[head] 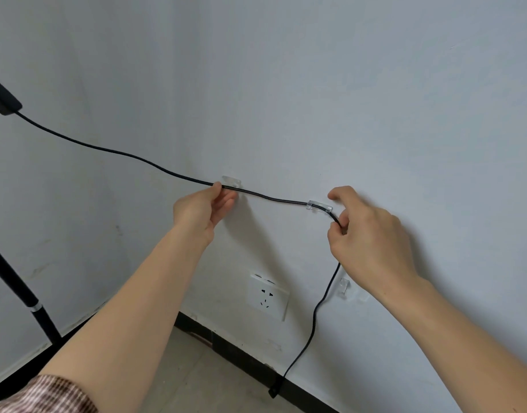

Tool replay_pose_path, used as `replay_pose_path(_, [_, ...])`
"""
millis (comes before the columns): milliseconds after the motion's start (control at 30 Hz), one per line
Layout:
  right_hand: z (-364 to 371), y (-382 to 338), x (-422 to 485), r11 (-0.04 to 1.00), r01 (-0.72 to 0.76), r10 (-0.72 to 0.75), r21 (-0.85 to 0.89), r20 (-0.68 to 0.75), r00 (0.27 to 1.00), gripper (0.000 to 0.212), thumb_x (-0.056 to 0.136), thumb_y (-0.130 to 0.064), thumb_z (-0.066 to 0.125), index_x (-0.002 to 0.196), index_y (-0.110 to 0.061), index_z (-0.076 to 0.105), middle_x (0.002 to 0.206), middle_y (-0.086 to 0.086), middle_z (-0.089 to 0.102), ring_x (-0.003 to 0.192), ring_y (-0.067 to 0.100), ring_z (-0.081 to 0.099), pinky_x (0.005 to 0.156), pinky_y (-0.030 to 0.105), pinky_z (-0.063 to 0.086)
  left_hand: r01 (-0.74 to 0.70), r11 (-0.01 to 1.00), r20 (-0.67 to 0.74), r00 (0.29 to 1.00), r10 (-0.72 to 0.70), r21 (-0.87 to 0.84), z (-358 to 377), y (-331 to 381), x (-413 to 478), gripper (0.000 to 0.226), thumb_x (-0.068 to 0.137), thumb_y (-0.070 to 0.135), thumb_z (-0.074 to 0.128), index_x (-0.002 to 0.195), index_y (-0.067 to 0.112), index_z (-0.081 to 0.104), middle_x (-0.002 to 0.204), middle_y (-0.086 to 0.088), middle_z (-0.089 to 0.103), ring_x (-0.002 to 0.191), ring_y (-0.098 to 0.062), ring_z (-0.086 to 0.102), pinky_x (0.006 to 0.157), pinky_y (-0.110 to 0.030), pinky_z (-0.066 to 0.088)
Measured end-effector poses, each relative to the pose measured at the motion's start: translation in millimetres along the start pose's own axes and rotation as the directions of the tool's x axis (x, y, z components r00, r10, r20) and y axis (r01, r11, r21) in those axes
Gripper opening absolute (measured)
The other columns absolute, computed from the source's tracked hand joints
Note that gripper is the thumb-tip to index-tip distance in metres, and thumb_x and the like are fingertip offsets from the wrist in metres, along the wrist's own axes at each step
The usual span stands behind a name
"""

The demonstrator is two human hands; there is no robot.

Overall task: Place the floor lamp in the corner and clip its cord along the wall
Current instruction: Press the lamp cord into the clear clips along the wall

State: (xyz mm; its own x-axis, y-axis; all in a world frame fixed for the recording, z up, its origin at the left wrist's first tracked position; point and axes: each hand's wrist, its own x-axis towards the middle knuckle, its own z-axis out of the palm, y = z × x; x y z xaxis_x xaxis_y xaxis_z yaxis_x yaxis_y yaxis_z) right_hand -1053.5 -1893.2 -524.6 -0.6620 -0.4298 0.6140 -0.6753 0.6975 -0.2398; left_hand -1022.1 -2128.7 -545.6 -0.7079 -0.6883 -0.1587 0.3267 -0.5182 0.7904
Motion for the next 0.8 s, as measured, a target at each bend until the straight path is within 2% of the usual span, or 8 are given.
replay_pose_path(233, [6, 1, 2, 0.999, -0.032, 0.032, -0.03, -0.011, 0.999, 0.025, 0.08, -0.006, 0.054, 0.103, -0.017, 0.055, 0.077, -0.001, 0.063, 0.067, 0.03, 0.056, 0.054, 0.033, 0.043, -0.036, 0.999, 0.026, 0.999, 0.037, -0.007, -4, 5, 1, 0.005, 0.083, 0.005, 0.064, 0.08, 0.001, 0.064, 0.059, -0.006, 0.073, 0.062, -0.017, 0.073, 0.052, -0.02, 0.056])
replay_pose_path(433, [9, 3, 1, 0.999, -0.037, 0.036, -0.021, -0.039, 0.999, 0.025, 0.079, -0.006, 0.055, 0.101, -0.018, 0.056, 0.077, -0.002, 0.062, 0.067, 0.028, 0.055, 0.053, 0.032, 0.042, -0.107, 0.994, 0.062, 0.993, 0.105, 0.027, 0, 5, 1, 0.005, 0.08, 0.0, 0.068, 0.084, -0.002, 0.065, 0.074, -0.008, 0.07, 0.062, -0.011, 0.071, 0.059, -0.018, 0.057])
replay_pose_path(700, [10, 4, 0, 1.0, -0.026, 0.025, -0.018, -0.045, 0.999, 0.025, 0.08, -0.006, 0.055, 0.102, -0.017, 0.057, 0.078, -0.002, 0.064, 0.068, 0.028, 0.056, 0.054, 0.032, 0.042, -0.242, 0.946, 0.016, 0.969, 0.245, 0.215, 10, -4, -1, 0.015, 0.08, 0.006, 0.069, 0.085, 0.005, 0.056, 0.072, -0.009, 0.066, 0.055, -0.013, 0.068, 0.056, -0.023, 0.058])
replay_pose_path(800, [9, 3, -1, 0.999, -0.022, 0.02, -0.024, -0.05, 0.999, 0.024, 0.08, -0.007, 0.055, 0.102, -0.017, 0.057, 0.078, -0.002, 0.063, 0.067, 0.028, 0.056, 0.054, 0.032, 0.043, -0.192, 0.962, -0.011, 0.98, 0.198, 0.191, 11, -4, 1, 0.019, 0.078, 0.007, 0.069, 0.09, 0.005, 0.053, 0.075, -0.01, 0.067, 0.056, -0.015, 0.068, 0.054, -0.024, 0.058])
